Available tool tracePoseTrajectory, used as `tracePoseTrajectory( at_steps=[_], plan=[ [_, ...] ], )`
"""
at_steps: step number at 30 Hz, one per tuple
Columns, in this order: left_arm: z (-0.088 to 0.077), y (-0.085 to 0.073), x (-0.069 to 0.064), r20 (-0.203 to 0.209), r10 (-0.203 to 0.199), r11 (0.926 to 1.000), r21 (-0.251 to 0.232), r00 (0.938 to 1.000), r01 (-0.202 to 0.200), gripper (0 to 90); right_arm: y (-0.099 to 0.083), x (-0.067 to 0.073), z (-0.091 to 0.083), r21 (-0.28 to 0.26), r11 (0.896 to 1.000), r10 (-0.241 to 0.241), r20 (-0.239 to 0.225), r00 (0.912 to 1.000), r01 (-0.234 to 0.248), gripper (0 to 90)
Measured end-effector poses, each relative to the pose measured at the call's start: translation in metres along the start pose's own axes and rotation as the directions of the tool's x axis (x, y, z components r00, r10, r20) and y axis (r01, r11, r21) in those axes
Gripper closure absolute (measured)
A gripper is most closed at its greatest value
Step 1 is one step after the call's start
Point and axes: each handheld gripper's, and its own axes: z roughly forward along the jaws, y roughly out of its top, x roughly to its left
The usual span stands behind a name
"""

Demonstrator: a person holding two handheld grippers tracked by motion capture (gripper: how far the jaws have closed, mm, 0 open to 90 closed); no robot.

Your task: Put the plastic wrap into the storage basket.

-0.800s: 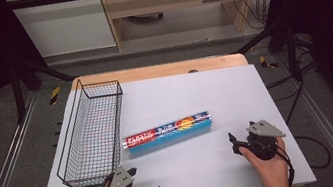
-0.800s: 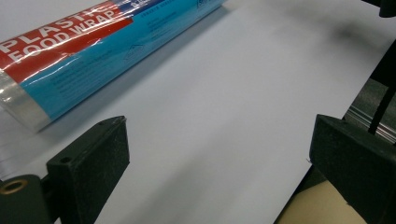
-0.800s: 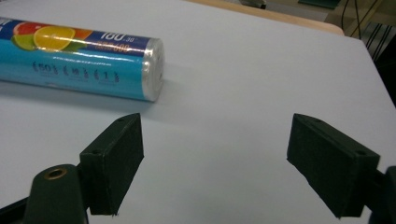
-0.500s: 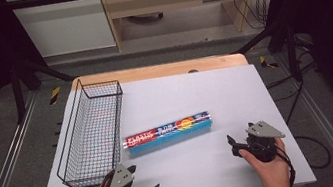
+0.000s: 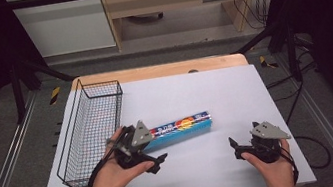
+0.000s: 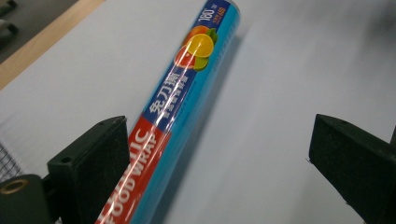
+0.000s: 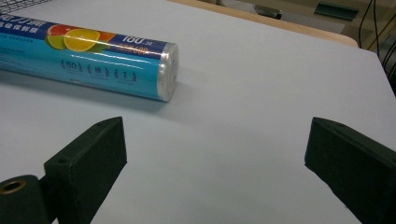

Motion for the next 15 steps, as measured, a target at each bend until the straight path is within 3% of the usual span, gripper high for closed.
tracePoseTrajectory(
  at_steps=[1,2,3,4,5,6,7,13,15],
  plan=[
    [0.005,0.004,0.003,0.009,0.012,0.9998,0.016,0.9999,-0.012,5.2,0.0,0.0,0.0,0.0,1.0,0.0,0.0,1.0,0.0,6.1],
    [0.02,0.01,0.011,0.027,0.036,0.9976,0.058,0.999,-0.037,5.2,0.0,0.0,0.0,0.003,1.0,-0.006,-0.006,1.0,0.006,6.1],
    [0.02,0.01,0.011,0.027,0.036,0.9976,0.058,0.999,-0.037,5.3,0.0,0.0,0.0,0.003,1.0,-0.006,-0.006,1.0,0.006,6.1],
    [0.036,0.013,0.02,0.036,0.048,0.9947,0.09,0.9982,-0.051,6.0,0.0,0.001,0.0,0.002,1.0,-0.002,-0.012,0.9999,0.002,6.4],
    [0.036,0.013,0.02,0.036,0.048,0.9947,0.09,0.9982,-0.051,6.3,0.0,0.001,0.0,0.002,1.0,-0.002,-0.012,0.9999,0.002,6.4],
    [0.045,0.014,0.025,0.032,0.054,0.9932,0.101,0.998,-0.057,6.3,0.0,0.002,0.0,0.002,1.0,-0.006,-0.014,0.9999,0.006,6.6],
    [0.06,0.014,0.033,0.054,0.053,0.9894,0.132,0.9971,-0.06,7.3,0.0,0.002,0.0,0.001,1.0,-0.009,-0.02,0.9998,0.009,6.8],
    [0.082,0.015,0.044,0.079,0.048,0.9865,0.152,0.9957,-0.06,9.8,0.0,0.002,0.0,-0.005,1.0,-0.006,-0.028,0.9996,0.006,7.7],
    [0.09,0.014,0.048,0.101,0.052,0.9822,0.175,0.9936,-0.069,9.8,0.001,0.002,0.001,-0.004,1.0,-0.004,-0.04,0.9992,0.004,8.3]
  ],
)
